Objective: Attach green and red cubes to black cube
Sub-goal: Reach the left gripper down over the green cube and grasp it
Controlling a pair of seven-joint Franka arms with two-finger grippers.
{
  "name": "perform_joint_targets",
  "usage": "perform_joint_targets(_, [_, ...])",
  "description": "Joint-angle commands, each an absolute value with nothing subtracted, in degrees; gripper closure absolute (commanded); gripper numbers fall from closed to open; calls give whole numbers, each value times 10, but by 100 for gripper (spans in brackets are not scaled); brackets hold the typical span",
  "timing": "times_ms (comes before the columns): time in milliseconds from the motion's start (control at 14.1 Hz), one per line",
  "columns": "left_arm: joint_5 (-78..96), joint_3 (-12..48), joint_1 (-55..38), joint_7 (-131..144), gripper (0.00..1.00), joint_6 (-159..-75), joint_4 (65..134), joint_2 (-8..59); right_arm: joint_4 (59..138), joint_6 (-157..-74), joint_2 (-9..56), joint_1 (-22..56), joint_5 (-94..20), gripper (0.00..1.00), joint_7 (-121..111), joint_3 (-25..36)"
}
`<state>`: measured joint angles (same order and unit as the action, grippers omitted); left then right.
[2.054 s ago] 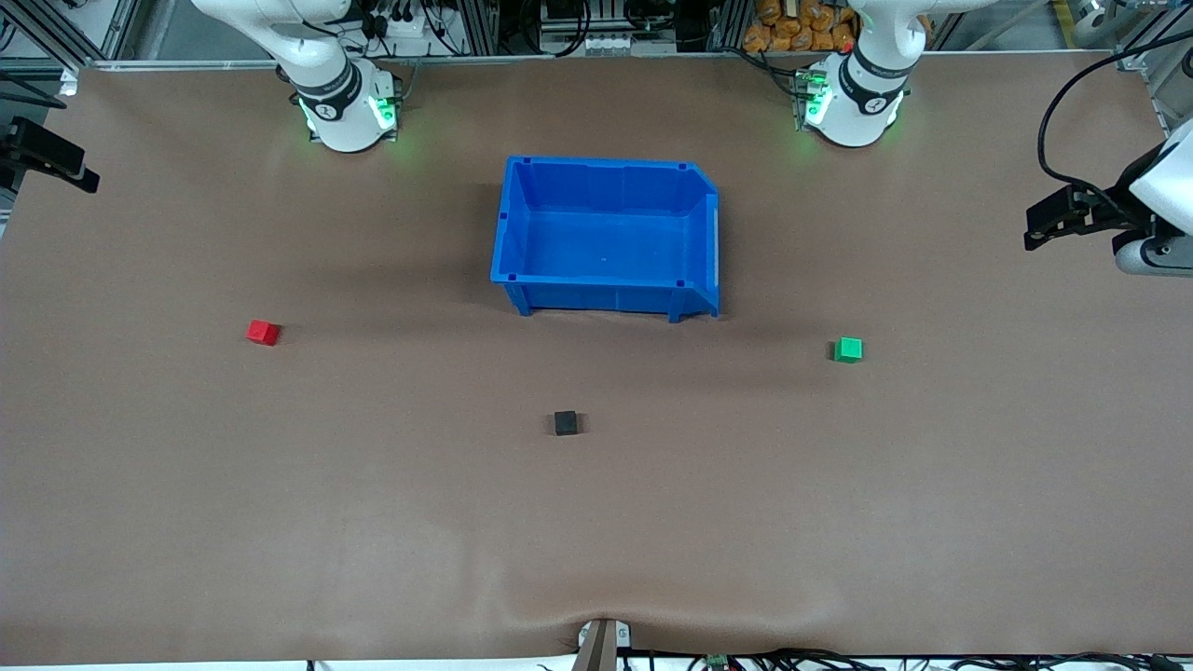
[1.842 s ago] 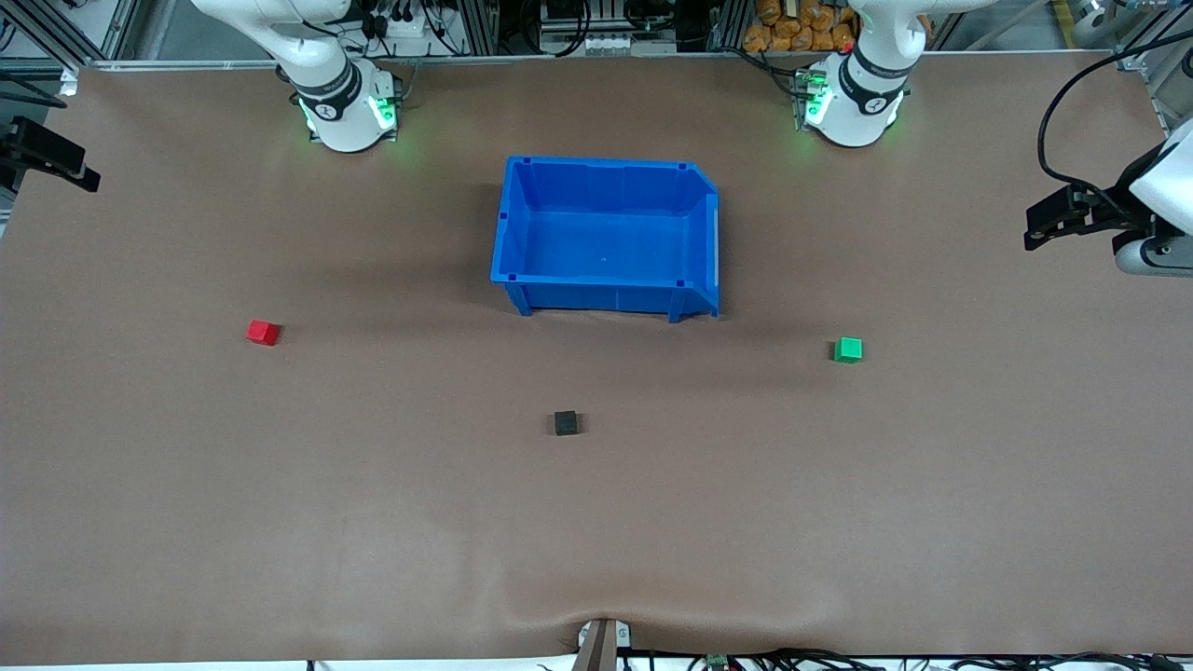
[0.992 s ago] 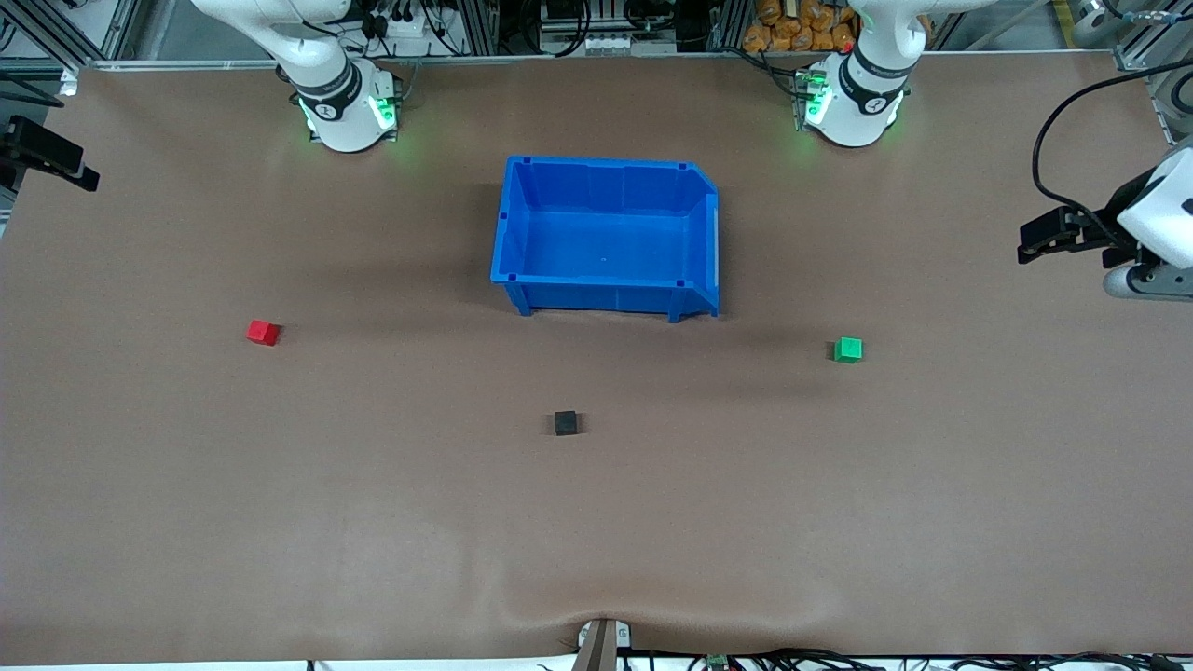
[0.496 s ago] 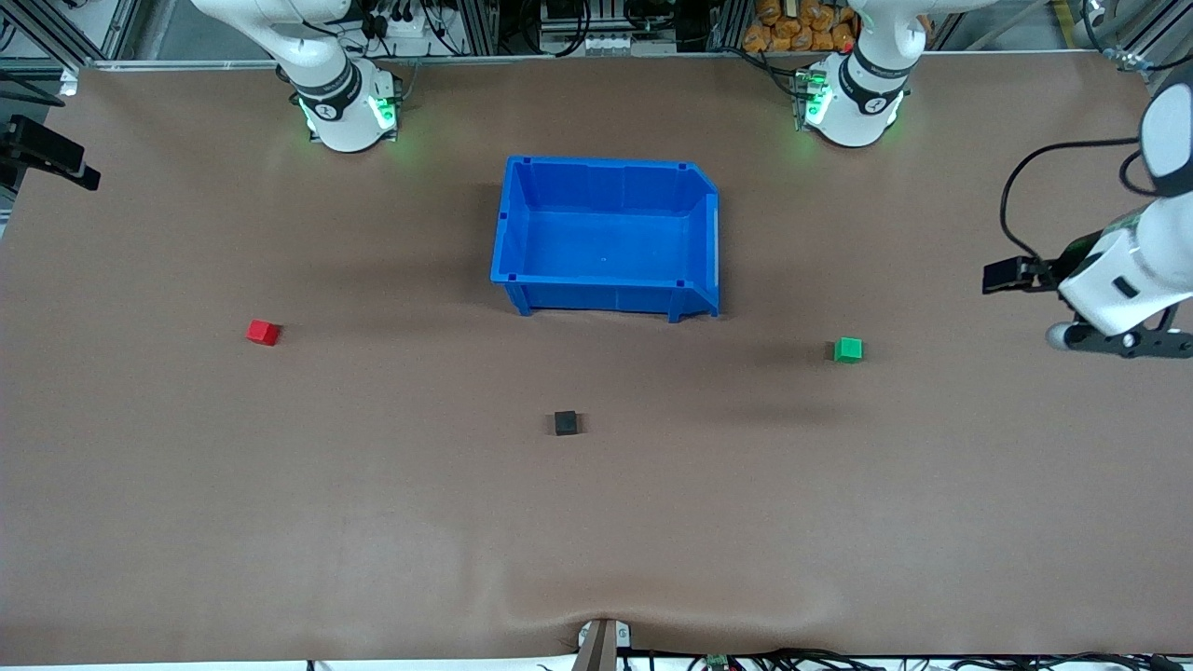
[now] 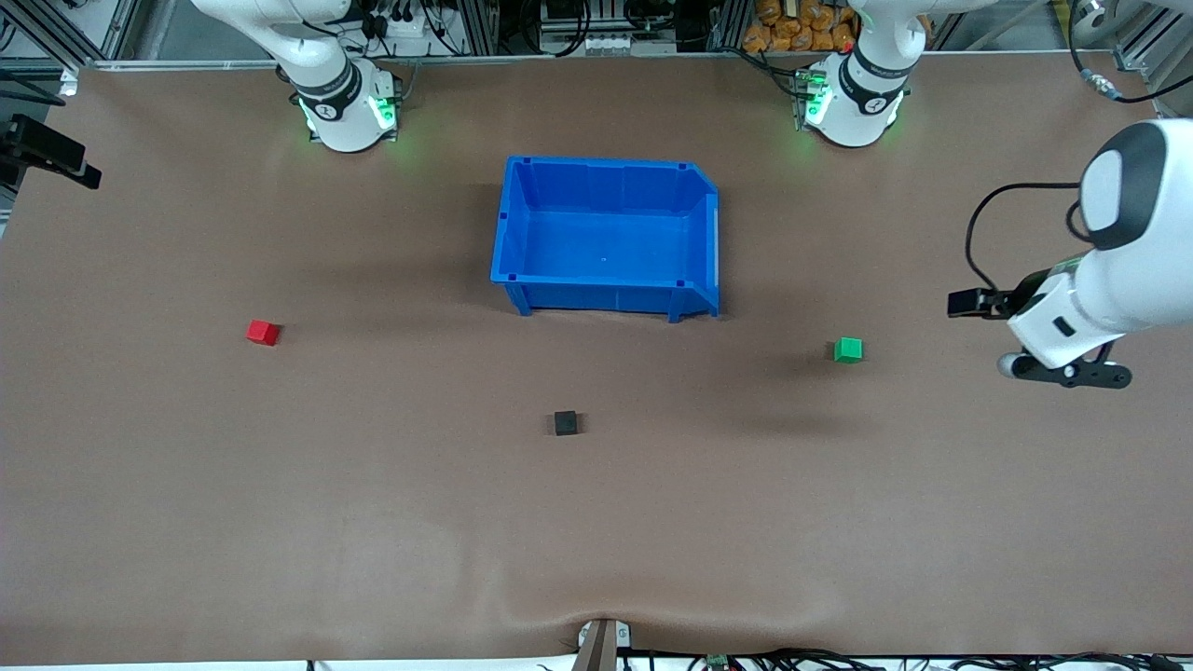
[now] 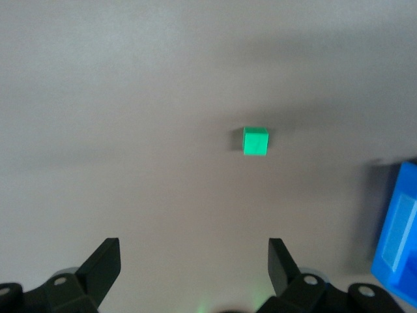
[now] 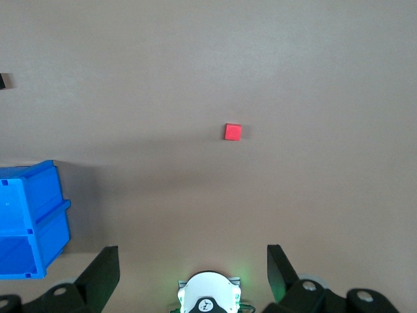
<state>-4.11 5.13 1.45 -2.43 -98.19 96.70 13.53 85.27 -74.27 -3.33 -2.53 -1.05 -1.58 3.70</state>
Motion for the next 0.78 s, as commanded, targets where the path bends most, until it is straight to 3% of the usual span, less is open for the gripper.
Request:
perform_joint_targets(0, [-34,64,15,6,0,-1051,1048,105,864,-741,-47,-35,-18,0,-23,33])
perform_joint_targets(708, [-33,90,15,58,0,-1369,1256,139,872,-744,-52,-25,-18,0,-25,53])
